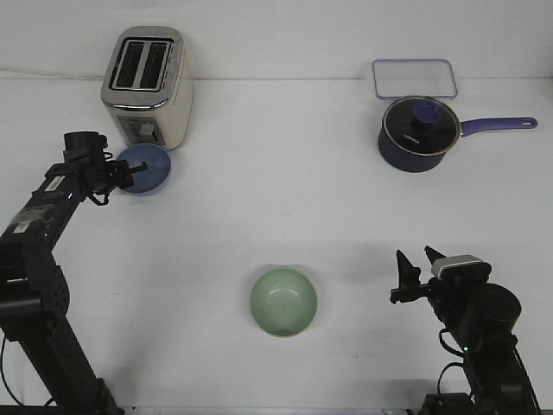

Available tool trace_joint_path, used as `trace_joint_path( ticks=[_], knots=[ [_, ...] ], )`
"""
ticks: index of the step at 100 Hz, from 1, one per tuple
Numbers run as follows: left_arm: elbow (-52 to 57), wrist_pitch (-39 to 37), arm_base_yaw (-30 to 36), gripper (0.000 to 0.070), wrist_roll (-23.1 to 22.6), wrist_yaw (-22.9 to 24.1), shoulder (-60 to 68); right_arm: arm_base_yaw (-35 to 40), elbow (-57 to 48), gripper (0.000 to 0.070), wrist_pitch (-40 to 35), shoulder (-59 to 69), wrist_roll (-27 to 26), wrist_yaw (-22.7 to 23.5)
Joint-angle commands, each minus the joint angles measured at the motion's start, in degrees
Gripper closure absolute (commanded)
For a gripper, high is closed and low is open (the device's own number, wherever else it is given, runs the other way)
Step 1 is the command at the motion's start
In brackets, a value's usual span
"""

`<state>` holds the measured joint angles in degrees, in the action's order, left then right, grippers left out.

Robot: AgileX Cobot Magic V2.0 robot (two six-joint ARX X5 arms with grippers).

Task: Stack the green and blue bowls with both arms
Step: 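Reach the left gripper to the light blue bowl by the toaster and grasp its rim, then lift the blue bowl with the left gripper and carry it over the green bowl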

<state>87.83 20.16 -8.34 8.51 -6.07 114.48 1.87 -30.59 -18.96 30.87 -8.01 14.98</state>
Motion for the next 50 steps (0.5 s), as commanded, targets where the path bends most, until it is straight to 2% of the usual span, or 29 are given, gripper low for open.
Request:
trace_joint_path(
  ticks=[1,21,50],
  knots=[
    [1.14,1.51,0.07,0.0688,-0.79,-0.98,1.09,0.04,-0.35,0.0285,0.55,0.26,-0.74,0.17],
    [1.70,4.74,-0.70,0.0688,-0.96,-4.59,-3.67,0.04,-0.35,0.0285,0.83,0.26,-0.74,0.17],
    [1.70,11.98,-1.66,0.0688,-1.51,-11.26,-21.81,0.04,-0.35,0.0285,0.96,0.31,-0.76,0.20]
  ],
)
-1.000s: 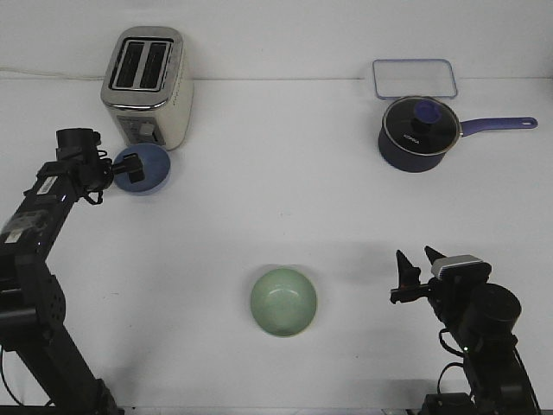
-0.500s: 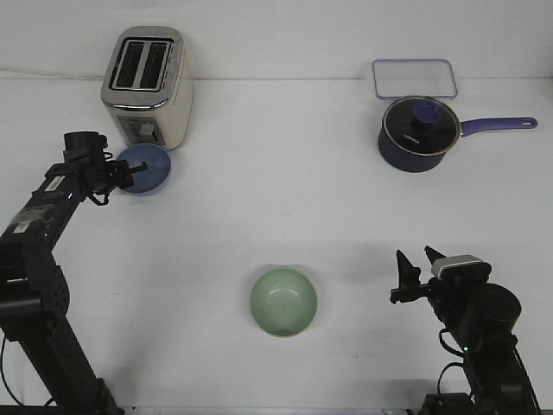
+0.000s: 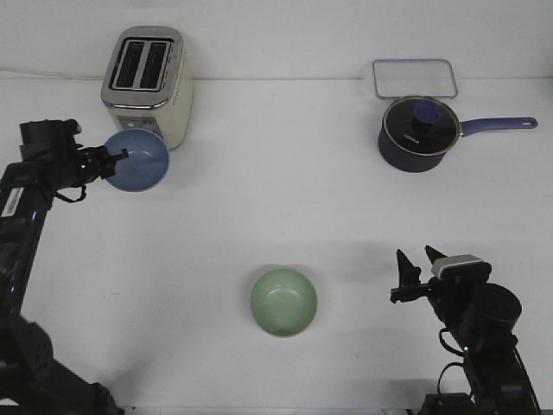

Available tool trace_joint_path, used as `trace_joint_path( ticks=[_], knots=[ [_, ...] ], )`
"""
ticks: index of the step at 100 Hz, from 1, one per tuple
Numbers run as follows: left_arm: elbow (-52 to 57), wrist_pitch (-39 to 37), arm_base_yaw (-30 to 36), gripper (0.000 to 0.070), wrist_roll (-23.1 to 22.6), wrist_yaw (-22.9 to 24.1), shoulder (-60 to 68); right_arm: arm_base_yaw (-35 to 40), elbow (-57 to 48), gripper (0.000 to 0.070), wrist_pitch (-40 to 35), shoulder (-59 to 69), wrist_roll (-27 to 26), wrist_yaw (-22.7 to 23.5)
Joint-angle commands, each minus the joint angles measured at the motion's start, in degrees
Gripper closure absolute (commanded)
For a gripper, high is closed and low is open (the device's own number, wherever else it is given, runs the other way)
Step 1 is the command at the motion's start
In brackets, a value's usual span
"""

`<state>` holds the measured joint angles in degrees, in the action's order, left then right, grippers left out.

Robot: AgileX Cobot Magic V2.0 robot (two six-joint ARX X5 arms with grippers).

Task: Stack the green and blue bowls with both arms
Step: 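Lift the blue bowl with the left gripper and carry it over the green bowl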

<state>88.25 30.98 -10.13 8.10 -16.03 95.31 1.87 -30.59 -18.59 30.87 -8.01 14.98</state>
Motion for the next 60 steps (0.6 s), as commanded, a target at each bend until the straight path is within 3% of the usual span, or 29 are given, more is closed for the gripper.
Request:
trace_joint_path(
  ticks=[1,26,43,60],
  knots=[
    [1.29,1.36,0.13,0.0687,-1.14,-1.42,-3.26,0.04,-0.35,0.0285,0.59,0.31,-0.76,0.20],
    [1.29,12.00,3.21,0.0687,-3.58,-9.77,-16.28,0.04,-0.35,0.0285,0.61,0.31,-0.76,0.26],
    [1.25,19.41,9.77,0.0687,-5.70,-10.78,-20.20,0.04,-0.35,0.0285,0.61,0.31,-0.81,0.68],
    [-0.79,22.97,20.55,0.0687,-5.95,-10.78,-20.15,0.04,-0.35,0.0285,0.61,0.31,-0.83,1.53]
  ],
)
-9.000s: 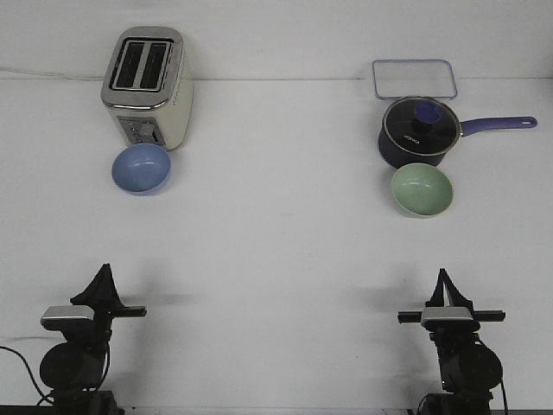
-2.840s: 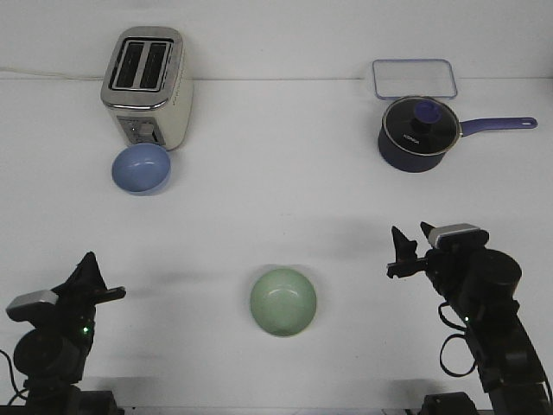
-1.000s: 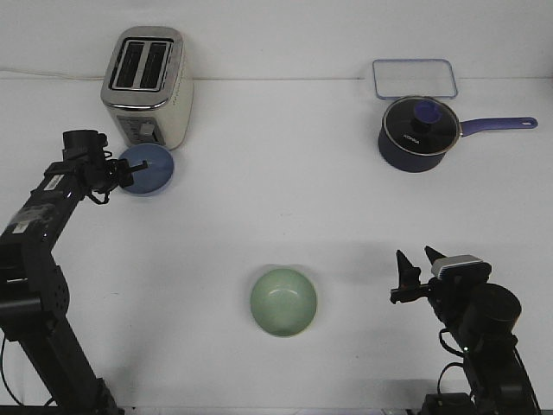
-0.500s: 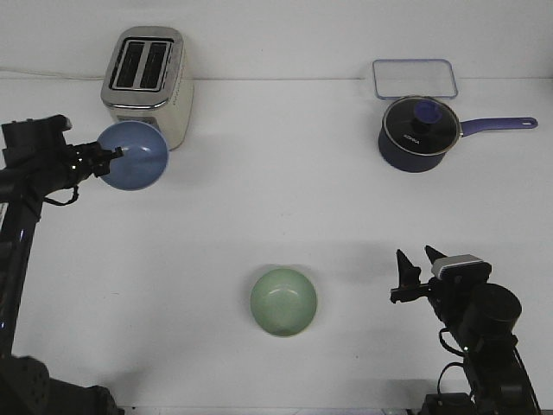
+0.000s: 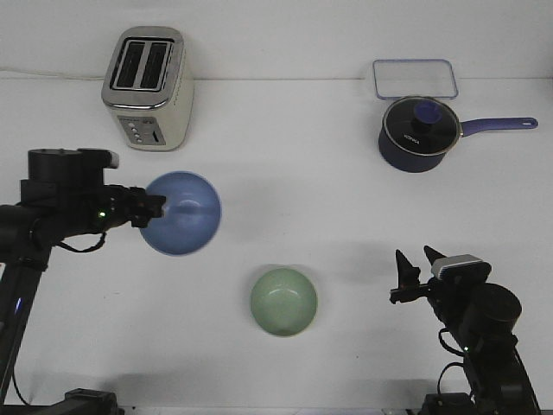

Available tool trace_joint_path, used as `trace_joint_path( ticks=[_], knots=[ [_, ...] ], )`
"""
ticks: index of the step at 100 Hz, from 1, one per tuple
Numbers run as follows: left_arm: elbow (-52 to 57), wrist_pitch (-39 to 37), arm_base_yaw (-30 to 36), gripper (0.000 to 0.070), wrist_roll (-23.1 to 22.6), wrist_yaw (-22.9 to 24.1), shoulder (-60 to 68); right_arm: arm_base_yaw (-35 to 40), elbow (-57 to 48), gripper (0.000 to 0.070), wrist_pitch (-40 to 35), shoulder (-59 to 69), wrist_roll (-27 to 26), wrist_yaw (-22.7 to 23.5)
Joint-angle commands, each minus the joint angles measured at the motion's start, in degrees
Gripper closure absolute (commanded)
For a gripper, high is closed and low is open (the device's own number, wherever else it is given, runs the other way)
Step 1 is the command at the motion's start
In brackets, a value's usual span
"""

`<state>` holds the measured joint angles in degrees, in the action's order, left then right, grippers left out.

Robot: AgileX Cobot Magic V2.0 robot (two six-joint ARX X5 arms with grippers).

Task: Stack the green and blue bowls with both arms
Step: 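Lift the blue bowl with the left gripper and carry it over the green bowl, then lower the blue bowl onto the green bowl and open the left gripper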

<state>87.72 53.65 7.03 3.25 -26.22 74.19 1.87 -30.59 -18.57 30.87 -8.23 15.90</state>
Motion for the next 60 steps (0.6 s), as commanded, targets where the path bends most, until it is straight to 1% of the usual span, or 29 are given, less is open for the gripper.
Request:
trace_joint_path(
  ticks=[1,14,34,39,47,60],
  knots=[
    [-0.52,0.26,4.13,0.0687,-1.09,-0.59,0.96,0.04,-0.35,0.0285,0.59,0.31,-0.61,0.61],
    [-5.11,-2.51,13.73,0.0687,-0.37,-0.57,1.36,0.04,-0.35,0.0285,0.57,0.31,-0.74,0.63],
    [-11.50,-10.43,25.99,0.0687,3.72,0.31,4.83,0.07,-0.35,0.0285,0.57,0.31,-0.72,0.63],
    [-12.20,-11.26,28.20,0.0687,3.72,1.92,6.05,0.07,-0.35,0.0285,0.59,0.31,-0.74,0.63],
    [-12.37,-11.45,31.08,0.0687,3.63,6.05,8.72,0.07,-0.35,0.0285,0.57,0.31,-0.74,0.63],
    [-12.37,-13.99,33.66,0.0687,3.21,6.29,12.48,0.07,-0.35,0.0285,0.59,0.31,-0.74,0.63]
  ],
)
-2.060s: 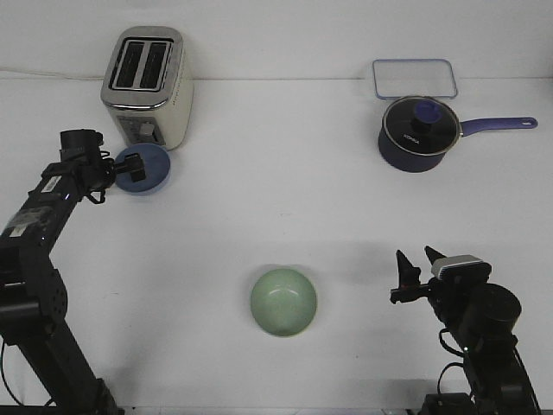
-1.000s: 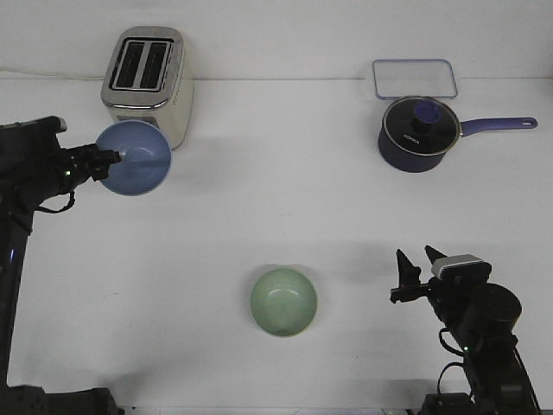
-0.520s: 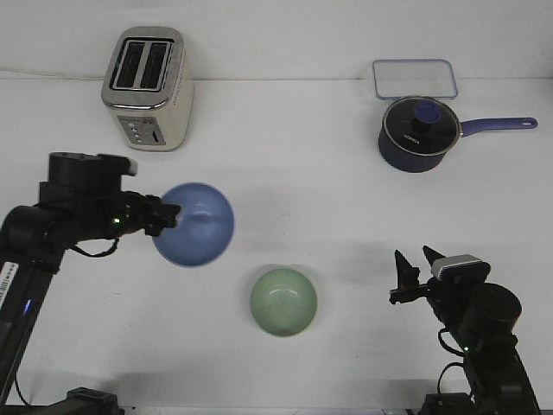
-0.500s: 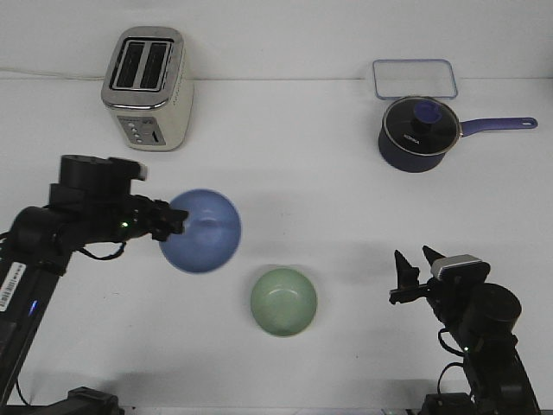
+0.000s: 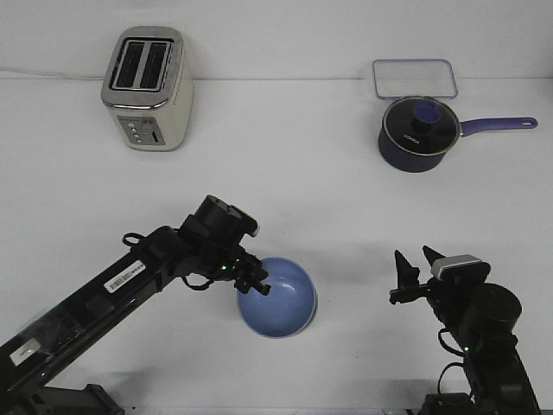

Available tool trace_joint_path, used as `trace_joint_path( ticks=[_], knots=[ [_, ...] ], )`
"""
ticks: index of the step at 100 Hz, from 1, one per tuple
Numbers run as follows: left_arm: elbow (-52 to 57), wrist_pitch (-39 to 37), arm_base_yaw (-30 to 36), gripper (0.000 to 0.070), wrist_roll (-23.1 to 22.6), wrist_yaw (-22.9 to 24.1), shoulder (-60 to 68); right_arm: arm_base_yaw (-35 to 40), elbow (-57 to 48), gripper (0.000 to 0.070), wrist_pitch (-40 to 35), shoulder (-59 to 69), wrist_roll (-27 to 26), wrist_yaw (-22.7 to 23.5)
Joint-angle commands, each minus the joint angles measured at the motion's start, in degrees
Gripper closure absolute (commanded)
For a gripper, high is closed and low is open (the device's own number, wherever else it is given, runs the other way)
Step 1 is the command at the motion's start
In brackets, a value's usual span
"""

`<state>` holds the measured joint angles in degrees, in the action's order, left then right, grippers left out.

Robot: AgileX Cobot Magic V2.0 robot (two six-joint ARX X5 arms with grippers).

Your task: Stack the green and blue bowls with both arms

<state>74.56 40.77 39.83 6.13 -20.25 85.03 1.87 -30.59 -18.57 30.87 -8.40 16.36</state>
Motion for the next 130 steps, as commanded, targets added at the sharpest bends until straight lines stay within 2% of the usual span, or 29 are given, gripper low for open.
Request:
trace_joint_path(
  ticks=[1,43,54,60,69,75,79,88,100,114,130],
  knots=[
    [0.79,-1.20,0.94,0.0687,0.31,0.33,1.84,0.07,-0.35,0.0285,0.59,0.31,-0.57,0.17],
    [0.79,-1.60,2.36,0.0687,-2.14,0.22,9.86,0.11,-0.35,0.0285,0.59,0.31,-0.55,0.33],
    [0.79,-1.68,2.67,0.0667,-2.27,0.22,9.86,0.11,-0.35,0.0285,0.57,0.31,-0.57,0.31],
    [0.79,-1.68,2.73,0.0567,-2.27,0.24,9.86,0.11,-0.35,0.0285,0.59,0.31,-0.57,0.31],
    [0.81,-1.79,2.73,0.0315,-2.25,0.24,9.86,0.11,-0.35,0.0285,0.59,0.31,-0.55,0.31],
    [0.96,-1.79,2.64,0.0219,-2.19,0.31,9.57,0.11,-0.35,0.0285,0.59,0.31,-0.57,0.31],
    [1.20,-1.75,2.23,0.0203,-2.21,0.68,9.16,0.09,-0.35,0.0285,0.59,0.31,-0.55,0.28],
    [2.60,-1.77,0.44,0.0198,-2.23,5.14,7.04,0.09,-0.35,0.0285,0.59,0.31,-0.55,0.28],
    [5.70,-2.16,-3.39,0.0196,-2.43,15.43,1.55,0.09,-0.35,0.0285,0.61,0.31,-0.55,0.20],
    [6.58,-7.69,-9.97,0.0197,-4.04,23.74,-7.78,0.09,-0.35,0.0285,0.81,0.31,-0.52,0.11],
    [6.51,-11.23,-20.04,0.0198,-4.70,25.49,-17.46,0.04,-0.35,0.0285,1.01,0.28,-0.50,-0.31]
  ],
)
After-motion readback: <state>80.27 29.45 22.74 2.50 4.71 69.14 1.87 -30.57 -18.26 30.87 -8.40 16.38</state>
